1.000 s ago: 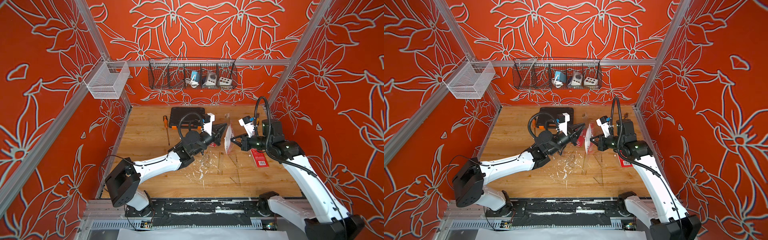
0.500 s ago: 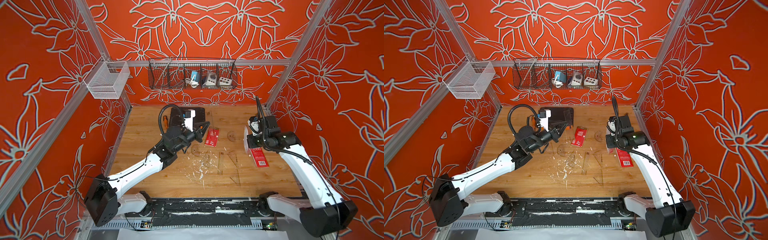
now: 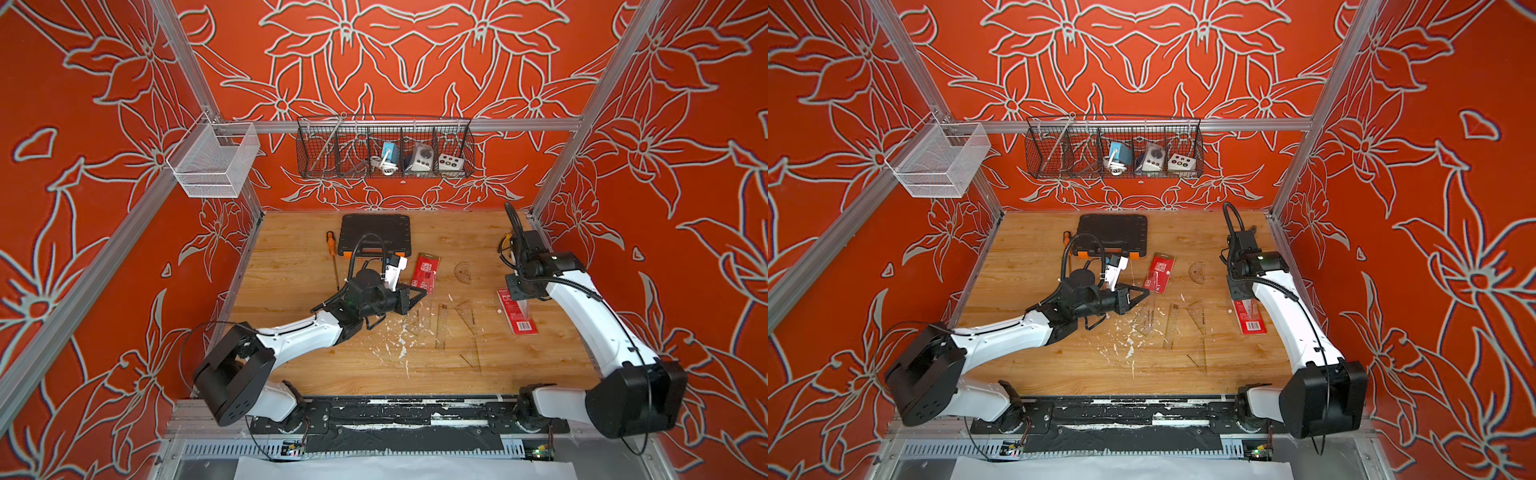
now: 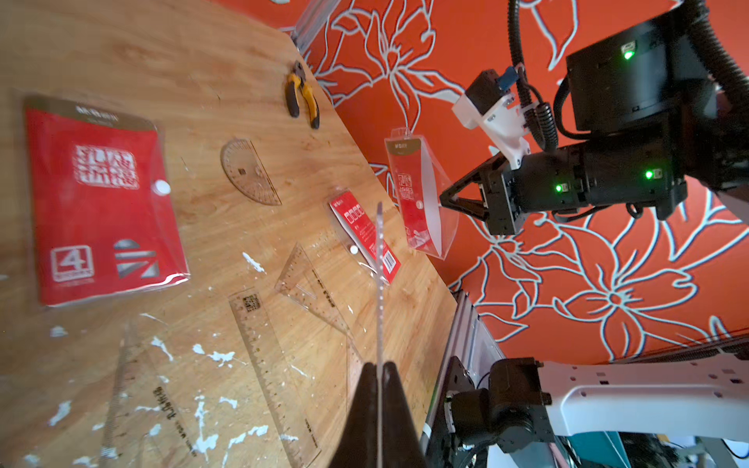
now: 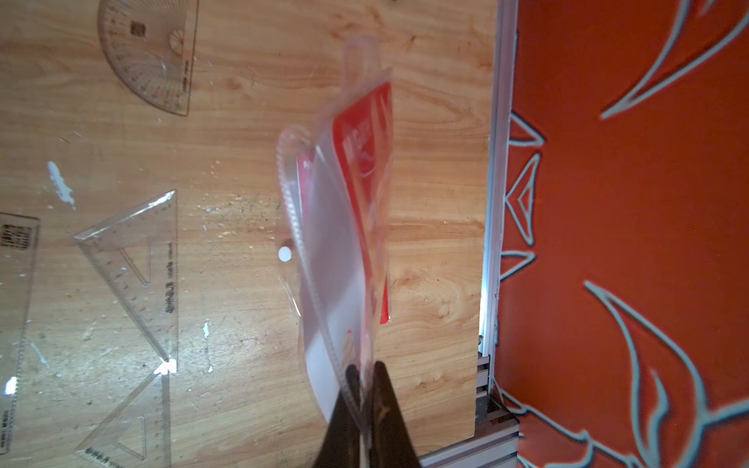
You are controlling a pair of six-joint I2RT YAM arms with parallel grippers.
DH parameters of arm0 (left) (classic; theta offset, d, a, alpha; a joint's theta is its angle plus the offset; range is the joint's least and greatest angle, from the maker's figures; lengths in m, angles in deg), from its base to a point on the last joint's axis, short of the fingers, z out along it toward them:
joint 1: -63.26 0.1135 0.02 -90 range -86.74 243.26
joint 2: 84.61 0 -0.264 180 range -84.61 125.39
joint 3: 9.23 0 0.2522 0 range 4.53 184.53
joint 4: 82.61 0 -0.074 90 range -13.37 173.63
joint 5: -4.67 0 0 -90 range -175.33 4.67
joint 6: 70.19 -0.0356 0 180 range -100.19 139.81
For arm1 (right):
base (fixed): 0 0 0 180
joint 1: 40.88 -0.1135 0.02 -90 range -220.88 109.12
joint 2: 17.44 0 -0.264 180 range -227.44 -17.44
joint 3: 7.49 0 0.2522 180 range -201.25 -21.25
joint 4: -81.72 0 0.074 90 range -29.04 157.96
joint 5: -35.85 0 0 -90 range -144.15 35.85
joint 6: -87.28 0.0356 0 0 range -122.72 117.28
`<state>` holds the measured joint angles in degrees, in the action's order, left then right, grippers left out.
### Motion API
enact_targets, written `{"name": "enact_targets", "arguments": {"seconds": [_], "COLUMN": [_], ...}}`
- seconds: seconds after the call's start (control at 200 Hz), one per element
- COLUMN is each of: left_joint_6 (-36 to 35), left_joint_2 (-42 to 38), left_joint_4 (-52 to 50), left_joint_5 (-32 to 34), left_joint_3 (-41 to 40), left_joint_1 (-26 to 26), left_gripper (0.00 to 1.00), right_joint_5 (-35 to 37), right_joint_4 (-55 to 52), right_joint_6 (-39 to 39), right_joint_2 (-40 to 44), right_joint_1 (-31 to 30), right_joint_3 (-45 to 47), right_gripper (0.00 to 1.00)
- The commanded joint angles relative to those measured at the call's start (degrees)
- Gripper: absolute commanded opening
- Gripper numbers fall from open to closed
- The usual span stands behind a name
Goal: Open the ruler set and take out the ruler
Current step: Place the ruler set bag in the ruler set bag, then place the ruler at the center of the board.
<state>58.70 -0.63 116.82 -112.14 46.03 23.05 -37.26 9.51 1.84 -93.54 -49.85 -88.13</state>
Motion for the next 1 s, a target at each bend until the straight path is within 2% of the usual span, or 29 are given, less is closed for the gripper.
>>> {"name": "enact_targets", "arguments": {"seconds": [0.0, 0.115, 0.28, 0.42, 0.635, 0.811, 0.996], "left_joint_6": [4.28, 6.10, 9.97, 13.14, 16.49, 19.95, 24.93], "left_joint_2": [4.94, 10.17, 16.34, 21.39, 29.37, 37.11, 42.48], "left_joint_4": [6.32, 8.20, 11.88, 14.42, 14.00, 12.34, 12.99], "left_joint_5": [-3.95, -3.62, -2.30, -2.46, -1.69, -1.02, 0.23], "left_joint_3": [3.06, 5.92, 8.01, 10.41, 18.92, 26.89, 30.67], "left_joint_1": [-2.31, -4.92, -6.85, -7.77, -10.28, -11.45, -12.51], "left_gripper": [0.00, 0.00, 0.00, 0.00, 0.00, 0.00, 0.00], "right_joint_5": [-1.85, -1.36, -3.81, -6.17, -9.78, -10.82, -11.17], "right_joint_4": [2.89, 2.33, 3.69, 4.38, 5.88, 5.74, 4.34], "right_joint_6": [0.16, 1.51, 2.27, 2.14, 2.21, 1.71, 1.08], "right_joint_2": [-2.87, -7.37, -9.77, -7.91, -0.81, 4.66, 7.28], "right_joint_1": [0.36, 0.61, 1.30, 2.00, 2.23, 2.30, 2.56], "right_joint_3": [2.62, 2.04, 2.71, 2.80, 2.99, 2.45, 1.50], "right_gripper": [0.02, 0.05, 0.24, 0.40, 0.55, 0.61, 0.66]}}
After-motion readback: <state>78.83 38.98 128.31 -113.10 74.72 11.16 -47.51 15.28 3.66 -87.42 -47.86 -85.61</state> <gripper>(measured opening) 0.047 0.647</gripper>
